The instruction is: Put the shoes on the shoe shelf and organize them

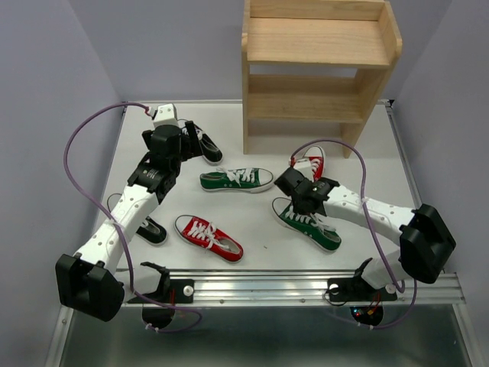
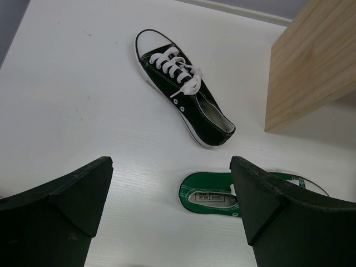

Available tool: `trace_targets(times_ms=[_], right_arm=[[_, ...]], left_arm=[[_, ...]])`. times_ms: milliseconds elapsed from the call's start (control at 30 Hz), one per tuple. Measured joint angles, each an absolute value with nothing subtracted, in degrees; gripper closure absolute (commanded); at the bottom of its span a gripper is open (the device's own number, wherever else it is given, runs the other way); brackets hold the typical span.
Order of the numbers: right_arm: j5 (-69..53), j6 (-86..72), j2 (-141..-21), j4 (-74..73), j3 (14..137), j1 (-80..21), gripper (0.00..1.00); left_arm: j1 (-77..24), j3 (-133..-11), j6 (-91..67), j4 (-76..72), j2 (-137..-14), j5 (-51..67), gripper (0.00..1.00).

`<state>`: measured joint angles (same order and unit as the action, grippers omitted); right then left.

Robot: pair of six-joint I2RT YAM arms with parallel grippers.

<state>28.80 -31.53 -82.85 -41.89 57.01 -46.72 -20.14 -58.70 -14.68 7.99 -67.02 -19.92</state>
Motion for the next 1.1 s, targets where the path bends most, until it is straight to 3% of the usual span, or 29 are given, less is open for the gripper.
trace_targets(times_ms=[200, 233, 267, 300, 400, 1100], right_arm=[[29.7, -29.5, -81.6, -39.2, 54.7, -47.2, 0.97], [29.8, -29.3, -81.6, -39.0, 54.5, -47.1, 0.9], [29.8, -29.0, -81.6, -38.8, 54.5, -47.1, 0.68], [29.9, -28.6, -81.5, -38.4, 54.4, -47.0, 0.53], [29.2, -27.7, -81.4, -35.9, 53.3, -46.4, 0.27], [29.7, -42.2, -75.9, -31.8, 49.1, -38.5, 0.27]], left_arm=[[-20.1, -58.7, -14.7, 8.0, -67.0, -19.7, 0.01], [-20.1, -58.7, -14.7, 8.0, -67.1, -19.6, 0.01], [-20.1, -58.7, -14.7, 8.0, -67.1, -19.5, 0.01], [-20.1, -58.7, -14.7, 8.0, -67.2, -19.5, 0.01], [-20.1, -58.7, -14.7, 8.0, -67.6, -19.3, 0.01], [-20.1, -58.7, -15.4, 8.0, -67.7, -18.7, 0.01]])
